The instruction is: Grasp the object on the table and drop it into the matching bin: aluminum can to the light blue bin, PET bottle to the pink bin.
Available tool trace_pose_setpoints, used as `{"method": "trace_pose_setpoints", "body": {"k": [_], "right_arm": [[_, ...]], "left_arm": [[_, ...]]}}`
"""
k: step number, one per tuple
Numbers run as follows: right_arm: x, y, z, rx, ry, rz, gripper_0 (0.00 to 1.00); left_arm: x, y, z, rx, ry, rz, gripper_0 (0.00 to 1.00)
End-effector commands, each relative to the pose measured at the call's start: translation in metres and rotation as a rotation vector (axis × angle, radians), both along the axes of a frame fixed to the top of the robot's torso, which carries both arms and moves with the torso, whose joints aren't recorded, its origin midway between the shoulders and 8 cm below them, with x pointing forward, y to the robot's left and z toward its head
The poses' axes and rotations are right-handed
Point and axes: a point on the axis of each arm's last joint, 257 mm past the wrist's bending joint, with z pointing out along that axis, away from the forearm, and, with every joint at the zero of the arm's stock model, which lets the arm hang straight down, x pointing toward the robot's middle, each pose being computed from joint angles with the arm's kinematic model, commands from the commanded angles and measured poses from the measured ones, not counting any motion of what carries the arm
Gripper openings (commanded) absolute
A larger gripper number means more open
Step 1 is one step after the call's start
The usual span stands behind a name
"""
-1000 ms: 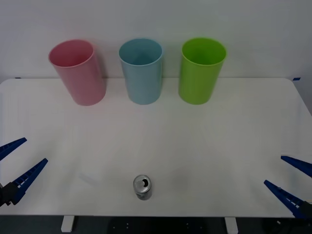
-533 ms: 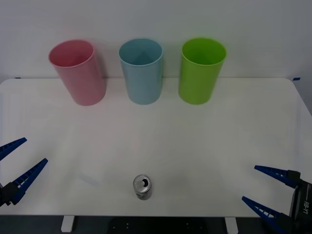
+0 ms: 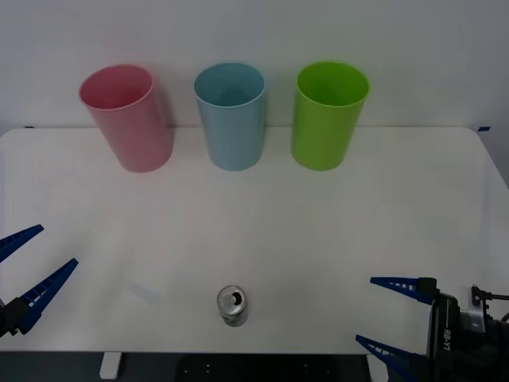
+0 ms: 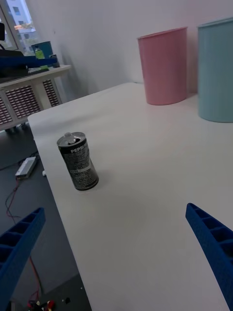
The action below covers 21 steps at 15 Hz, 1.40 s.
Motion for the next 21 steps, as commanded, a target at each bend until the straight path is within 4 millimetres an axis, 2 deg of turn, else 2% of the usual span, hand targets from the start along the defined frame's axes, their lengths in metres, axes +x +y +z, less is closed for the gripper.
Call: {"method": "trace_pose_setpoints", "body": {"k": [1, 5, 10, 12, 16, 21], "right_arm": [[0.004, 0.021, -0.008, -0.003, -0.029, 0.058, 1.00], [0.012, 0.052, -0.018, 0.015, -0.042, 0.106, 1.00], [0.013, 0.095, -0.028, 0.015, -0.068, 0.144, 1.00], [0.015, 0.108, -0.031, -0.006, -0.135, 0.143, 1.00], [0.016, 0.131, -0.042, -0.039, -0.157, 0.145, 1.00], [0.025, 0.162, -0.054, -0.072, -0.178, 0.110, 1.00]], "left_arm": [[0.000, 0.000, 0.000, 0.000, 0.000, 0.000, 1.00], [0.000, 0.000, 0.000, 0.000, 0.000, 0.000, 1.00], [0.000, 0.000, 0.000, 0.000, 0.000, 0.000, 1.00], [0.000, 0.000, 0.000, 0.000, 0.000, 0.000, 1.00], [0.000, 0.000, 0.000, 0.000, 0.000, 0.000, 1.00], [0.000, 0.000, 0.000, 0.000, 0.000, 0.000, 1.00]]}}
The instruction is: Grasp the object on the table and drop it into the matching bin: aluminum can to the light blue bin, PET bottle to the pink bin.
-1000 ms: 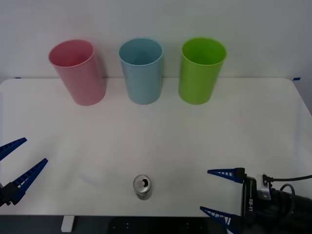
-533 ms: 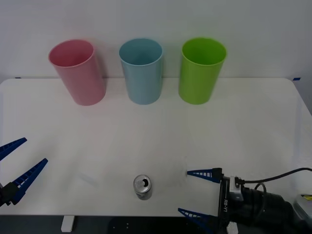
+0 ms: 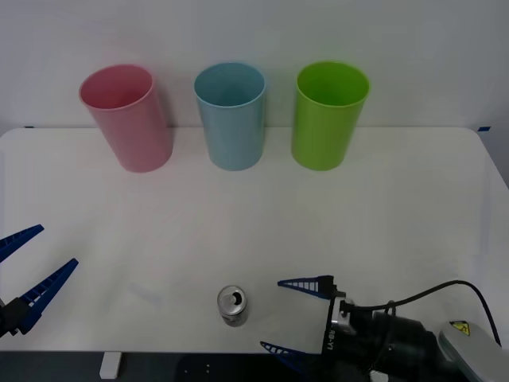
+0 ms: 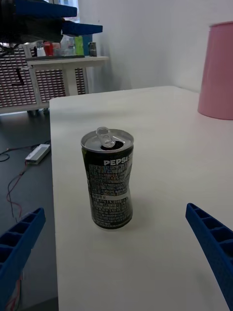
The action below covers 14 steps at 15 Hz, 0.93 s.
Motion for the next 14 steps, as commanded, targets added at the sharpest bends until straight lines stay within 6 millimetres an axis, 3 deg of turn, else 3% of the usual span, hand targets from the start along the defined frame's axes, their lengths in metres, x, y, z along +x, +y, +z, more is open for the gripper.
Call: {"method": "trace_pose_setpoints", "body": {"k": [1, 7, 14], "right_arm": [[0.004, 0.018, -0.006, -0.015, -0.007, -0.019, 1.00], [0.004, 0.053, -0.015, -0.034, -0.001, -0.028, 1.00], [0.016, 0.080, -0.016, -0.054, -0.015, -0.065, 1.00]], "left_arm": [[0.000, 0.000, 0.000, 0.000, 0.000, 0.000, 1.00], [0.000, 0.000, 0.000, 0.000, 0.000, 0.000, 1.00], [0.000, 0.000, 0.000, 0.000, 0.000, 0.000, 1.00]]}}
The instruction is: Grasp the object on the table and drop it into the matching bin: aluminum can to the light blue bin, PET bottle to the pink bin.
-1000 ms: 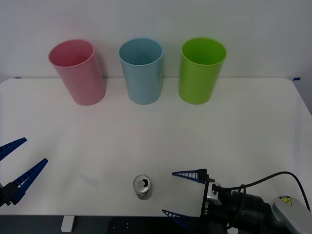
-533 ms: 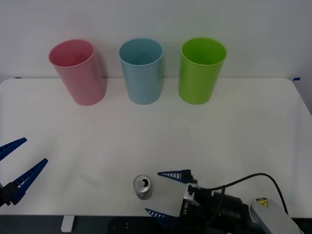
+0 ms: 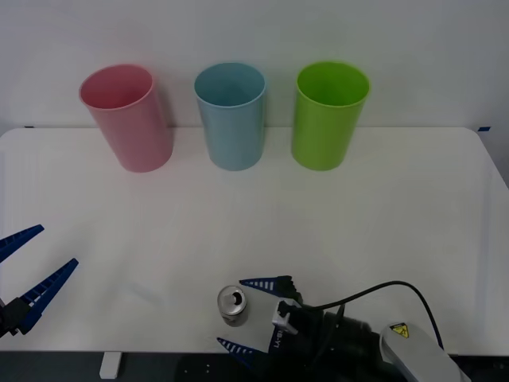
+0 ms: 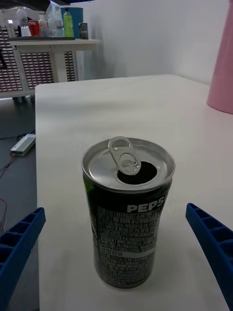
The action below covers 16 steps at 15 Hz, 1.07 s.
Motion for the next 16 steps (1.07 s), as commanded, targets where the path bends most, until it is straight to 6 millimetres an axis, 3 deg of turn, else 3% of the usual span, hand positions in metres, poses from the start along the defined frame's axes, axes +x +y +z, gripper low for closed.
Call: {"method": "trace_pose_setpoints", "body": {"k": [1, 4, 10, 11, 12, 13, 16], "right_arm": [[0.005, 0.011, -0.001, -0.006, -0.005, -0.020, 1.00], [0.011, 0.021, -0.008, -0.003, 0.013, -0.021, 1.00], [0.013, 0.022, -0.007, -0.004, 0.009, -0.024, 1.00], [0.013, 0.023, -0.007, -0.004, 0.009, -0.022, 0.80], [0.013, 0.023, -0.007, -0.003, 0.014, -0.023, 0.19], [0.013, 0.023, -0.007, -0.002, 0.014, -0.023, 0.00], [0.013, 0.023, -0.006, 0.003, 0.017, -0.025, 0.00]], "left_arm": [[0.000, 0.000, 0.000, 0.000, 0.000, 0.000, 1.00], [0.000, 0.000, 0.000, 0.000, 0.000, 0.000, 1.00], [0.000, 0.000, 0.000, 0.000, 0.000, 0.000, 1.00], [0.000, 0.000, 0.000, 0.000, 0.000, 0.000, 1.00], [0.000, 0.000, 0.000, 0.000, 0.000, 0.000, 1.00], [0.000, 0.000, 0.000, 0.000, 0.000, 0.000, 1.00], [0.000, 0.000, 0.000, 0.000, 0.000, 0.000, 1.00]]}}
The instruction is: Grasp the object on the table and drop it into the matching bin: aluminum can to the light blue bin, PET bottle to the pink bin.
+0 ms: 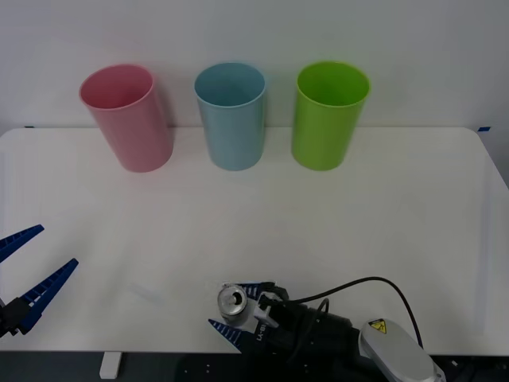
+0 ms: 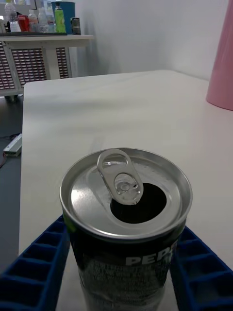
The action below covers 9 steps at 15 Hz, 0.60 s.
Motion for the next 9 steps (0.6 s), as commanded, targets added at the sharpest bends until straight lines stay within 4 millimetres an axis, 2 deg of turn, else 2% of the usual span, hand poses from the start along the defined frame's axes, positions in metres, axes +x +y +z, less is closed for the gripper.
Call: {"method": "trace_pose_setpoints", "body": {"k": [1, 6, 9], "right_arm": [[0.000, 0.000, 0.001, 0.006, 0.006, -0.002, 0.00], [0.001, -0.002, 0.004, 0.023, 0.018, -0.007, 0.00], [0.003, -0.007, 0.014, 0.041, 0.007, -0.012, 0.00]], "left_arm": [[0.000, 0.000, 0.000, 0.000, 0.000, 0.000, 1.00], [0.000, 0.000, 0.000, 0.000, 0.000, 0.000, 1.00], [0.000, 0.000, 0.000, 0.000, 0.000, 0.000, 1.00]]}}
